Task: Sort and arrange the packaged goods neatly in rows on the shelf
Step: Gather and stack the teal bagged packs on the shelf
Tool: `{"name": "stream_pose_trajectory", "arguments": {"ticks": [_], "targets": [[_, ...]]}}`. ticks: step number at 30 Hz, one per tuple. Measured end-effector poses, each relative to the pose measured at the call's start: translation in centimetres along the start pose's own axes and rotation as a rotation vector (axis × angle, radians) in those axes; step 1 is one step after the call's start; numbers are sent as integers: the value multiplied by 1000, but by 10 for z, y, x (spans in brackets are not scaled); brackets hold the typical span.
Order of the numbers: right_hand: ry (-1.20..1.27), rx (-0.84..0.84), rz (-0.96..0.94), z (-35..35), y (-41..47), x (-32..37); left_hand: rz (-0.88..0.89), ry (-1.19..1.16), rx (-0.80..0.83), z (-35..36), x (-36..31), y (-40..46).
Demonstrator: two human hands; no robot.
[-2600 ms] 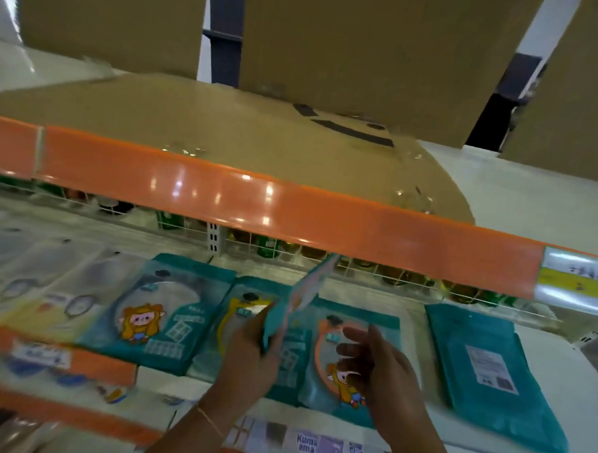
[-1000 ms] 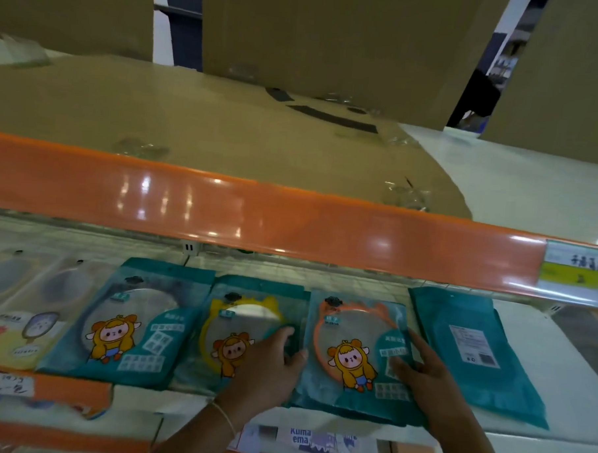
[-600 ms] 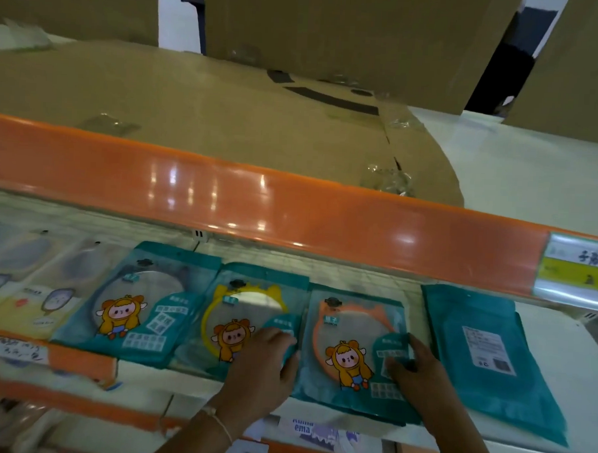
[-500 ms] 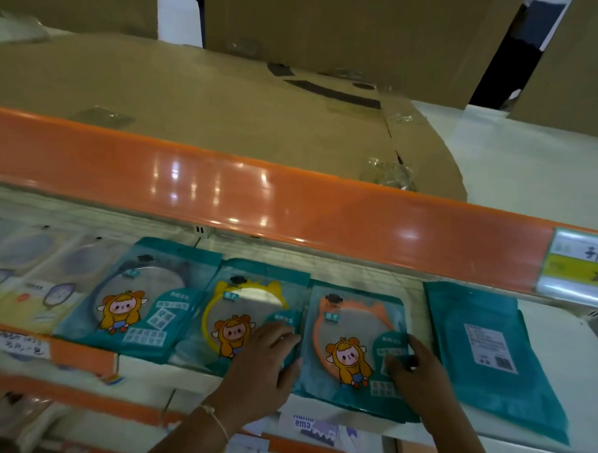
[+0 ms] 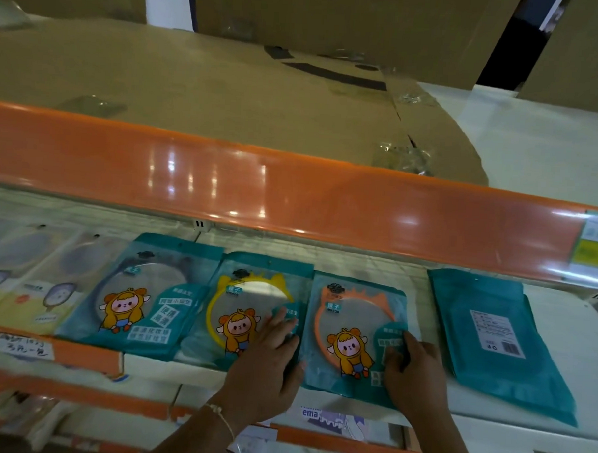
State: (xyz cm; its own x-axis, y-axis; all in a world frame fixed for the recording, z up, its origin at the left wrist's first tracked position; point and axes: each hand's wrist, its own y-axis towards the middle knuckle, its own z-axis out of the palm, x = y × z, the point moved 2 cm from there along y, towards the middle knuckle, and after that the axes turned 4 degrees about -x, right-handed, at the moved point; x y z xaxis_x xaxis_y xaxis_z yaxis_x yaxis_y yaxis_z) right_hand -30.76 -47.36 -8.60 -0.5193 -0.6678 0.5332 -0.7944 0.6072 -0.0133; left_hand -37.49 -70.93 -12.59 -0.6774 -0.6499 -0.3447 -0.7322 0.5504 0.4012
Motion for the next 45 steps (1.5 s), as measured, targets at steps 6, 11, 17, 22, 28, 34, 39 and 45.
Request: {"name": "stream_pose_trajectory", "arguments": {"ticks": [6, 11, 17, 22, 28, 34, 39, 45], "targets": [[-9, 15, -17, 0, -1, -2, 8, -12, 16, 1, 1, -1], [-17, 9, -38, -1, 2, -5, 18, -19, 23, 2, 2, -3], [-38, 39, -39, 1, 5, -8, 33, 14, 4, 1, 1, -2], [-11, -10, -53, 9, 3, -11, 18, 35, 18, 1, 0, -2], [-159, -63, -67, 10, -2, -8, 20, 23, 20, -1, 0, -1], [-210, -3, -183, 5, -6, 7, -40, -48, 78, -5, -1, 1], [-301, 119, -242, 9, -7, 8, -1, 15, 116, -4, -2, 0], [-246, 114, -227, 9, -8, 10, -92, -75, 135, -10, -5, 2]]}}
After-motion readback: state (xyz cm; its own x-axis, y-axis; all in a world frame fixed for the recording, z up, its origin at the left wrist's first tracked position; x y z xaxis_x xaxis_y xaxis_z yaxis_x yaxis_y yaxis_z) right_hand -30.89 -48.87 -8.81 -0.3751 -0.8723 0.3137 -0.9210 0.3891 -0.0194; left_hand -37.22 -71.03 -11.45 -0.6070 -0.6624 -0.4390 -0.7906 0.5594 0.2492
